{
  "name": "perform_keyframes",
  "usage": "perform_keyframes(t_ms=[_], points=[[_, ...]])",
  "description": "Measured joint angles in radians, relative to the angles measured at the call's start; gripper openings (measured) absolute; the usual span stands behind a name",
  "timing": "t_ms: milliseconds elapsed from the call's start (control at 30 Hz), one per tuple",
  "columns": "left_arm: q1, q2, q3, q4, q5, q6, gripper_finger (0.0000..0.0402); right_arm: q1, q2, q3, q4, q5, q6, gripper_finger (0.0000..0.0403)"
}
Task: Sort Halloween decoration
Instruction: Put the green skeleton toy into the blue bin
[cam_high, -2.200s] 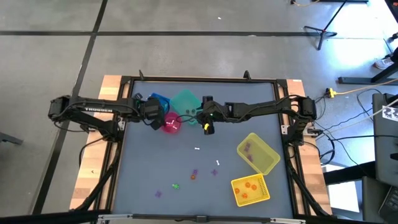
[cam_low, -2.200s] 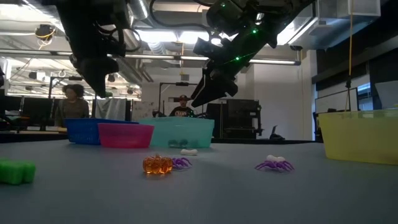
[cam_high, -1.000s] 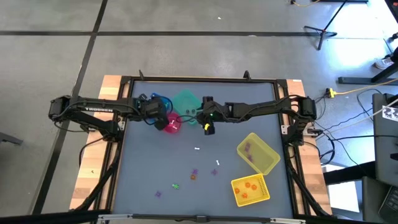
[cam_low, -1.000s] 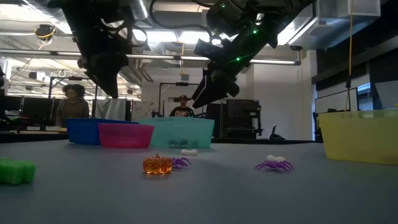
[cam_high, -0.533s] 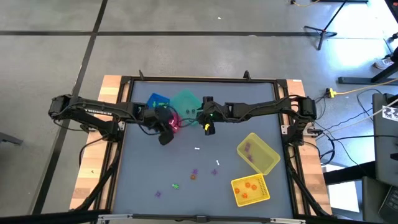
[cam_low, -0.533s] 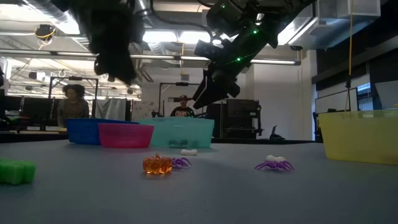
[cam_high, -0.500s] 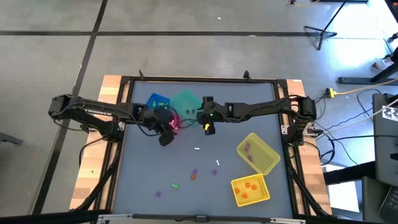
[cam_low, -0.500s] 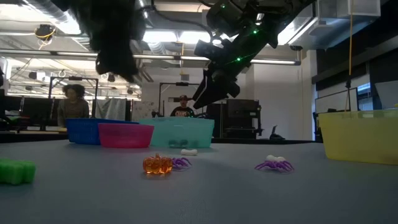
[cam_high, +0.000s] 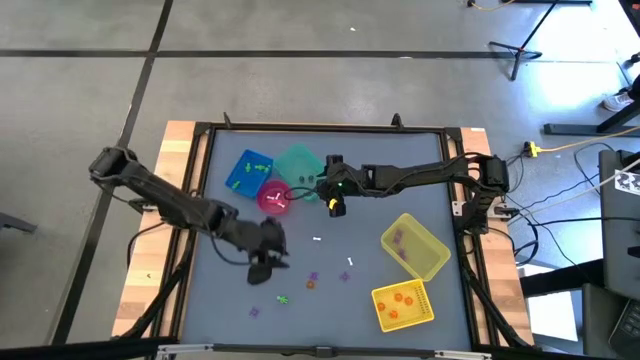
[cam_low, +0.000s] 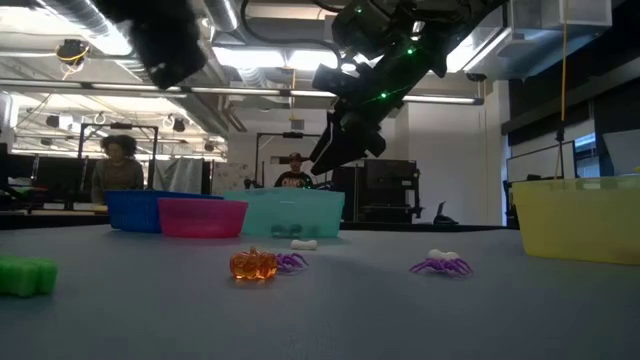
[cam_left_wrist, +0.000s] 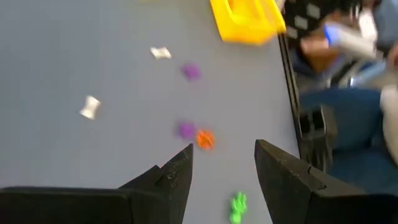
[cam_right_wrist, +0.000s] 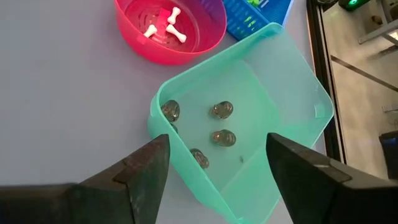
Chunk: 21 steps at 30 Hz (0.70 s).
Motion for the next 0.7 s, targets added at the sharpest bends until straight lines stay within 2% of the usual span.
perform_keyframes(t_ms=[233,367,700], points=[[-0.147,0.161,0.000,0.134,0.003,0.006,0.0157,0.000,0.000,0.000,0.000,0.000,0.000,0.0266],[-0.206,0.247,0.000,0.218,-0.002,0.084,0.0155,0.000,0.000,0.000,0.000,-0.001,0.000,0.0266],[-0.259,0.405,0.000,0.236,-0.041,0.116,0.0154,0.000,0.000,0.000,0.000,-0.005,0.001,0.0266]])
